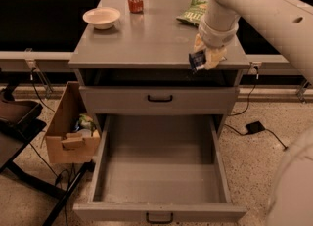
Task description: Pick rxbar blueberry from middle drawer and place on counter
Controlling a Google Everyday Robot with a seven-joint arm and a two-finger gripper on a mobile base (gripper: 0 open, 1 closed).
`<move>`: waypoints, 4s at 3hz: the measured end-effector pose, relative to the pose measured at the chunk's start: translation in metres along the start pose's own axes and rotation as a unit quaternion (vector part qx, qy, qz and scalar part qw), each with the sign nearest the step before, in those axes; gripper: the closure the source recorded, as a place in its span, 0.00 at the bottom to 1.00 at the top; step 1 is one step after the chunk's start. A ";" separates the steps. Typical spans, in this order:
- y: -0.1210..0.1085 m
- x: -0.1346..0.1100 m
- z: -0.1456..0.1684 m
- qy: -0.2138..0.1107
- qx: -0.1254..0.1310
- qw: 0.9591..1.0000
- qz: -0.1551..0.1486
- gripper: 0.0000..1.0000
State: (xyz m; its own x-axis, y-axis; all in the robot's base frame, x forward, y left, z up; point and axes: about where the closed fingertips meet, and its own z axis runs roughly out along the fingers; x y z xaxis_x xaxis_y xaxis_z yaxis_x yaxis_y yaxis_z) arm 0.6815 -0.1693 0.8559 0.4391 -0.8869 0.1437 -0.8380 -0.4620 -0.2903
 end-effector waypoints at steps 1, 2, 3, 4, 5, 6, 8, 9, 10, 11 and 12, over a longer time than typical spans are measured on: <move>-0.016 0.011 -0.021 0.005 0.030 0.999 0.011 1.00; -0.016 0.011 -0.020 0.004 0.030 0.999 0.011 1.00; -0.029 0.000 -0.009 -0.010 0.043 0.999 -0.002 1.00; -0.072 -0.015 -0.009 -0.012 0.094 0.994 -0.052 1.00; -0.114 -0.025 -0.017 -0.011 0.142 0.985 -0.096 1.00; -0.116 -0.024 -0.019 -0.010 0.145 0.984 -0.100 0.74; -0.116 -0.024 -0.019 -0.010 0.145 0.984 -0.100 0.27; -0.116 -0.024 -0.019 -0.010 0.145 0.984 -0.100 0.03; -0.116 -0.024 -0.019 -0.010 0.145 0.984 -0.100 0.00; -0.116 -0.021 -0.019 -0.008 0.145 0.985 -0.095 0.00; -0.117 0.001 -0.022 0.000 0.144 0.987 -0.072 0.00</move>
Offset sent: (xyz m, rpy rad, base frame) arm 0.0136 -0.0023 0.0255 0.0285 -0.0573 -0.0147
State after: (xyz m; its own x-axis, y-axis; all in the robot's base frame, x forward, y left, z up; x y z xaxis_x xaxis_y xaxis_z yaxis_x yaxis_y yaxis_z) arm 0.7722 -0.1160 0.9109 0.5462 -0.8127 0.2030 -0.6411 -0.5616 -0.5231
